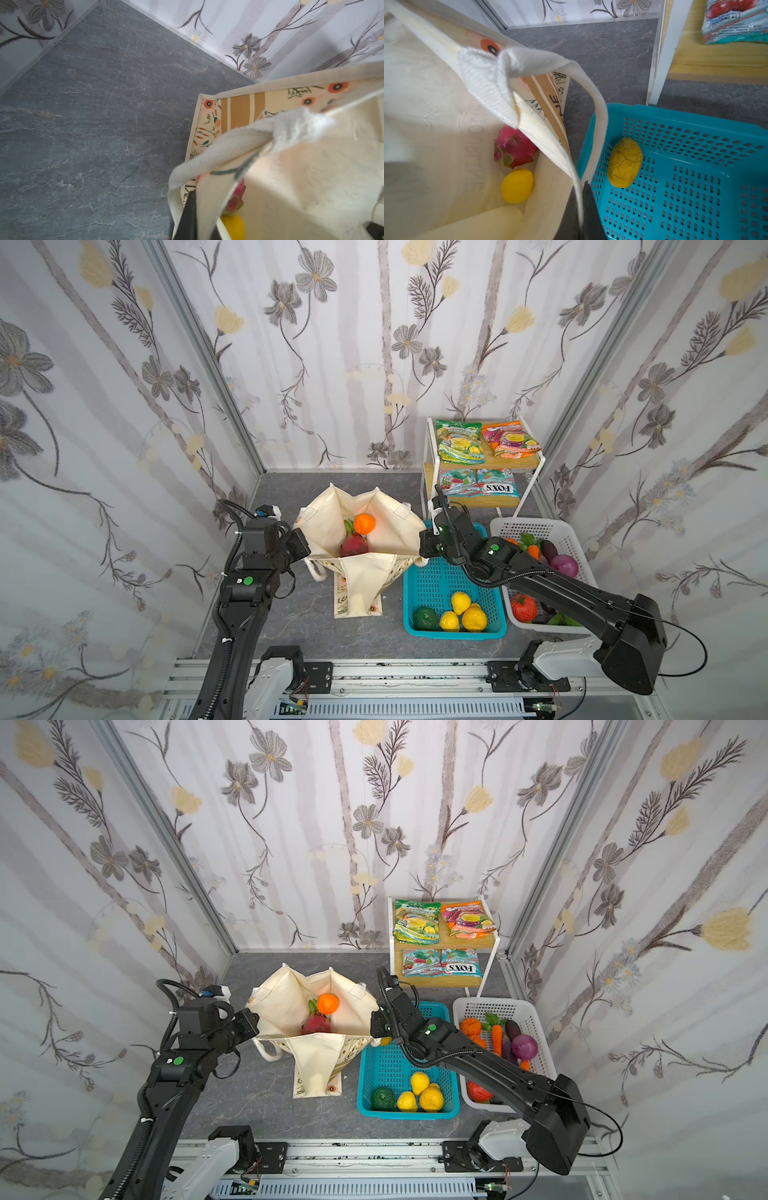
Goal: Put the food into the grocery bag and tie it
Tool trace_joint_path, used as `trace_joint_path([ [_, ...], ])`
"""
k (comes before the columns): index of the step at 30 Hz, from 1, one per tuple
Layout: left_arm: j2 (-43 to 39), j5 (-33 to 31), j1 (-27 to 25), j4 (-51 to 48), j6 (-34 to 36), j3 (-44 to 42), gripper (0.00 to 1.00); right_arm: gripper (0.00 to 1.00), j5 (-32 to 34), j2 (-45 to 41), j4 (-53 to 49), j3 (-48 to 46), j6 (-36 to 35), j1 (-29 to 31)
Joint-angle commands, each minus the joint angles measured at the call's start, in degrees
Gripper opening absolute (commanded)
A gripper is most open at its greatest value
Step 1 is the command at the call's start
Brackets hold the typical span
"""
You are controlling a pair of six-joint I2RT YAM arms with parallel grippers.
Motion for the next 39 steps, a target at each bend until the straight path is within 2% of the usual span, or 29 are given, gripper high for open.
trace_joint_path([
  [1,0.1,-5.2,0.4,-0.2,2.0,0.9,0.0,0.0,6.1,-1.2,-3.8,0.6,-0.1,-0.4],
  [6,0.7,-5.9,3.4,-2.4,5.1,3.1,0.0,0.0,7.8,-4.0,-6.6,0.4,-0.8,-4.2],
  [9,0.9,-3.2,4.6,-2.6,4.8,3.2,0.0,0.0,6.4,-5.0,-6.0,-0.3,-1.9,-5.3],
  [15,1.4,3.6,2.1,-1.0,1.1,1.6,0.0,0.0,-2.4,-1.2,-1.6,1.3,0.8,-3.5],
  [19,0.6,4.6,0.6,2.0,-0.5,-0.7,0.0,0.0,-2.3,1.9,0.3,3.7,1.2,-1.1],
  [24,2.3,10.1,0.6,4.1,-0.7,-1.8,0.0,0.0,-1.1,4.5,-0.8,5.7,1.3,-1.1],
  [27,2.3,9.0,0.6,4.2,-0.2,-1.8,0.0,0.06,-0.1,3.9,-0.8,5.5,0.9,-1.2],
  [29,2.4,8.5,0.6,4.4,-0.1,-1.9,0.0,0.19,0.2,3.3,-0.1,5.4,0.1,-1.1],
  [33,3.1,10.3,0.6,5.0,-0.2,-2.2,0.0,0.64,3.3,0.7,2.8,4.5,-0.3,-1.1],
  [36,3.4,10.4,0.6,5.2,-0.7,-2.2,0.0,0.82,6.8,-2.7,6.4,3.7,-1.7,-1.4],
  [39,3.3,10.1,0.6,5.5,-0.7,-2.3,0.0,0.93,12.7,-6.1,9.8,4.4,-5.3,-1.8],
])
